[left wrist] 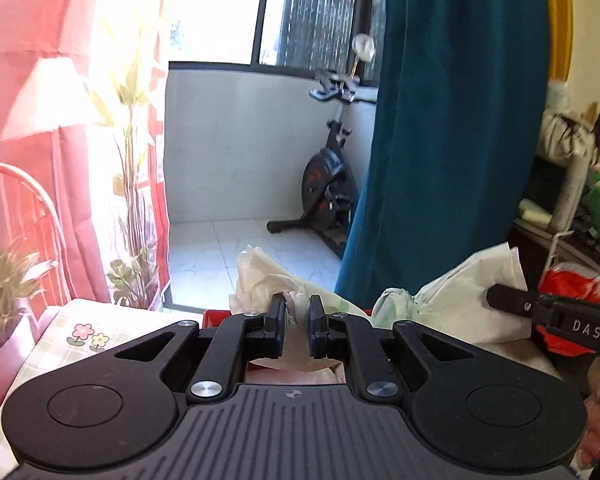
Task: Organize soft objects
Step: 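Lift the white bundle with both grippers and carry it over the box, then lower the white bundle into the box and open both grippers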
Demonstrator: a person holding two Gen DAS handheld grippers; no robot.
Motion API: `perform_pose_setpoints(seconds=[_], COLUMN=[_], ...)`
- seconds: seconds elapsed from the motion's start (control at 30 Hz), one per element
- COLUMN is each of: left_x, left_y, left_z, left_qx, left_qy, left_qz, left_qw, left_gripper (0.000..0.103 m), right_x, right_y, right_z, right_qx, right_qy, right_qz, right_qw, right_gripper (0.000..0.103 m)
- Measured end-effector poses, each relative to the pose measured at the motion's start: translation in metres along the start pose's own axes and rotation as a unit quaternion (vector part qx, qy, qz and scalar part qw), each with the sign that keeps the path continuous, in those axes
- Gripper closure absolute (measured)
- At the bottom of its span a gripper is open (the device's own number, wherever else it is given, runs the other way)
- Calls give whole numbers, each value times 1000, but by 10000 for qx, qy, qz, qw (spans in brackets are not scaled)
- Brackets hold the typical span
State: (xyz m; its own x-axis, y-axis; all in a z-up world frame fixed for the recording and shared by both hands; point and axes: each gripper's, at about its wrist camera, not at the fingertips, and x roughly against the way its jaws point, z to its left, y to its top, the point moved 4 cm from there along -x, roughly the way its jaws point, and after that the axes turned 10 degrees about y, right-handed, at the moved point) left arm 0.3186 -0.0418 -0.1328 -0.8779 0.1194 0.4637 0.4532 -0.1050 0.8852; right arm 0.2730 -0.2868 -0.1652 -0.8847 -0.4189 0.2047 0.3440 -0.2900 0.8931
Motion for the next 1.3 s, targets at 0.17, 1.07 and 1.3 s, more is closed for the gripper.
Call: perform_pose_setpoints(seconds=[0.17,1.07,1.3], left_x=[-62,-17,37], left_y=[-29,-38,-60], left_z=[-4,1,9], left_qx=[39,14,-215], left_qy=[-19,-301,-157], left_qz=[692,590,392], left_qw=[9976,9978,9989], left_gripper=[91,10,2], right_x=[-45,-41,11], right_y=[-17,-51,-50], right_z=[-22,20,44], right_qx=[61,1104,1280], right_qy=[-127,-619,-742], right_qz=[389,1492,1198], right_qw=[9991,9807,9817], right_gripper=[94,37,3])
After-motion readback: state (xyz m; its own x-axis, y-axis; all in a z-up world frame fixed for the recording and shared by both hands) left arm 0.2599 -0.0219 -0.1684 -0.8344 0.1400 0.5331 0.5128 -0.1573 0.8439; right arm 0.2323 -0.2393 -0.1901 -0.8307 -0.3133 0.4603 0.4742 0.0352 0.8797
